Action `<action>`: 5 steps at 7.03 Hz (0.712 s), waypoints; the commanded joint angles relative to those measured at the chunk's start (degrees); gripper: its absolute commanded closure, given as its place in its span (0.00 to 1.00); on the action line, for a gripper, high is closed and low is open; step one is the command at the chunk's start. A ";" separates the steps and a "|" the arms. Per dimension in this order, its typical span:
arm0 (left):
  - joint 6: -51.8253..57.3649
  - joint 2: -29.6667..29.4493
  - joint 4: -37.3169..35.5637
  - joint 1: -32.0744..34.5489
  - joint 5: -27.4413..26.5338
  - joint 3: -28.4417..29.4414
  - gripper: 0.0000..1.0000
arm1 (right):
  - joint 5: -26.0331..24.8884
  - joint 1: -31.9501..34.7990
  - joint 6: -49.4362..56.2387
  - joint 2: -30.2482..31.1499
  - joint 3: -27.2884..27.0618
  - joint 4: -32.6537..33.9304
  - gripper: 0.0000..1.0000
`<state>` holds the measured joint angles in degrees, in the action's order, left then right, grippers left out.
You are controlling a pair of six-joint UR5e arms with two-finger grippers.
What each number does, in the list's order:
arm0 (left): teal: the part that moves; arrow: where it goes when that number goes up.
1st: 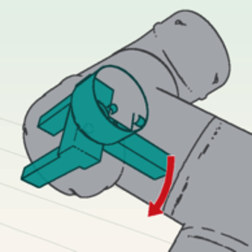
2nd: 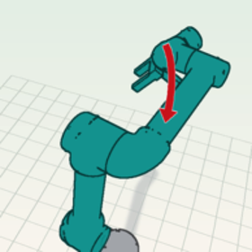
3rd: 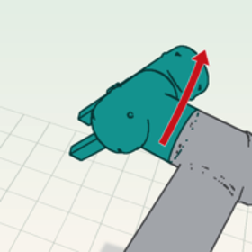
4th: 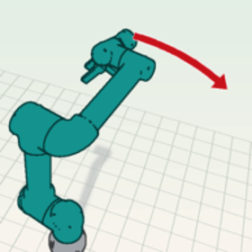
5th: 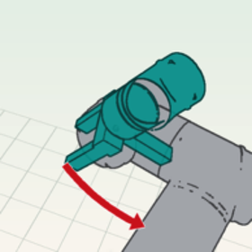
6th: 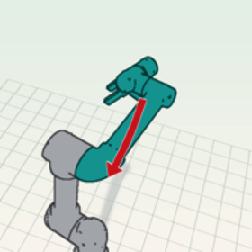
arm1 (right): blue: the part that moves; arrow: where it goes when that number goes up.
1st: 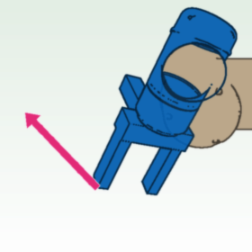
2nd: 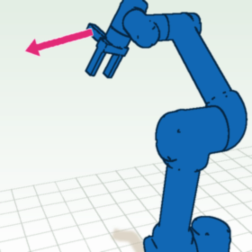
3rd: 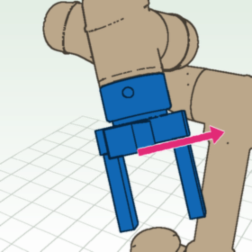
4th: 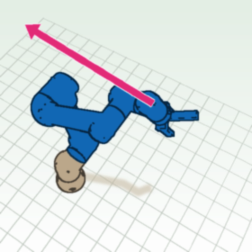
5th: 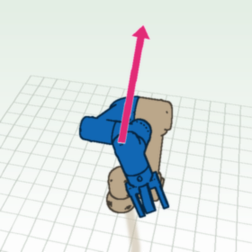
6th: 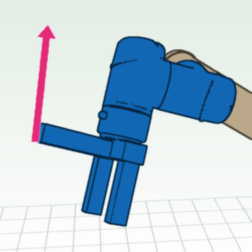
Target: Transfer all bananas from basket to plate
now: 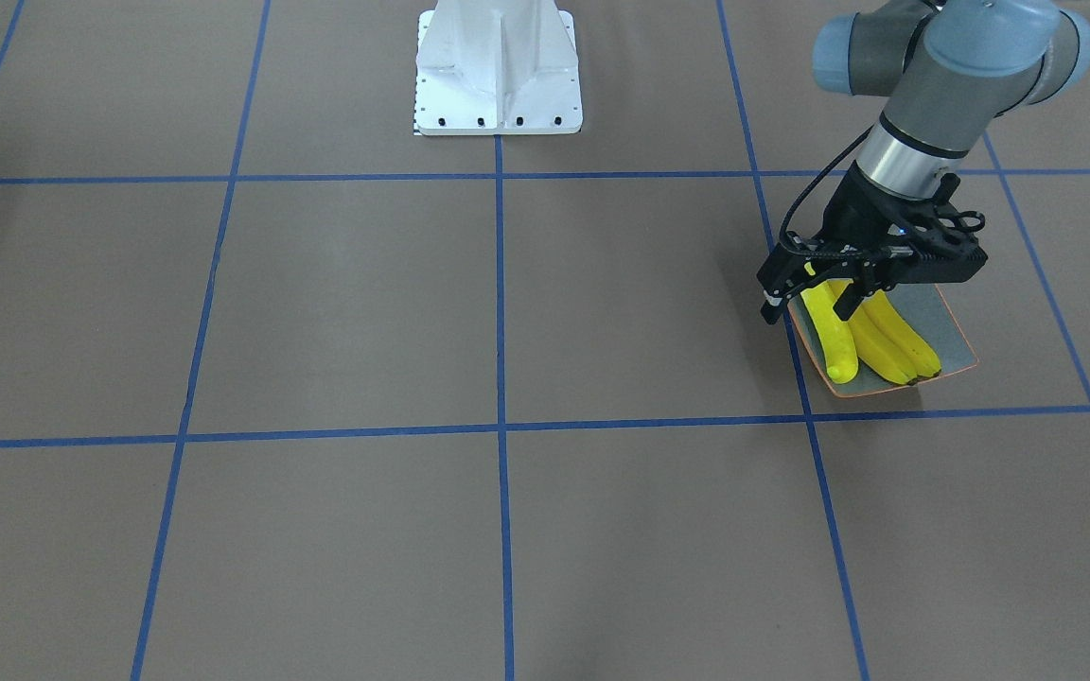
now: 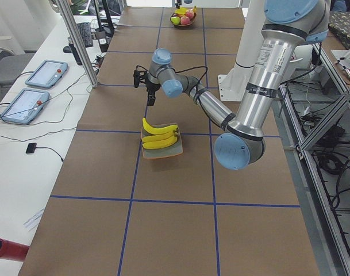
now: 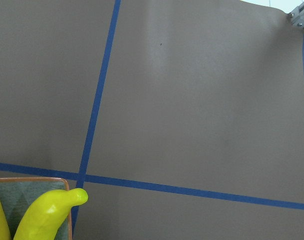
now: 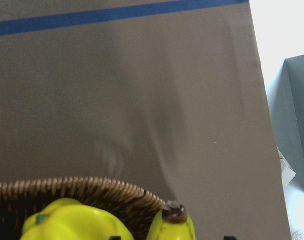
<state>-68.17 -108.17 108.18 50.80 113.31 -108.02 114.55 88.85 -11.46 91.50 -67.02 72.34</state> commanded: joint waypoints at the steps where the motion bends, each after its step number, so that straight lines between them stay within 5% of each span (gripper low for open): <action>1: 0.06 -0.03 0.01 -0.17 -0.20 0.09 0.00 | -1.00 0.00 0.30 0.78 0.23 -1.15 0.41; 5: -0.03 -0.03 0.10 -0.44 -0.20 0.00 0.00 | -1.44 0.00 0.12 0.52 0.49 -1.15 0.40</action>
<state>-68.18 -108.19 108.21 50.36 113.12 -108.01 113.23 88.86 -11.24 92.15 -66.61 71.20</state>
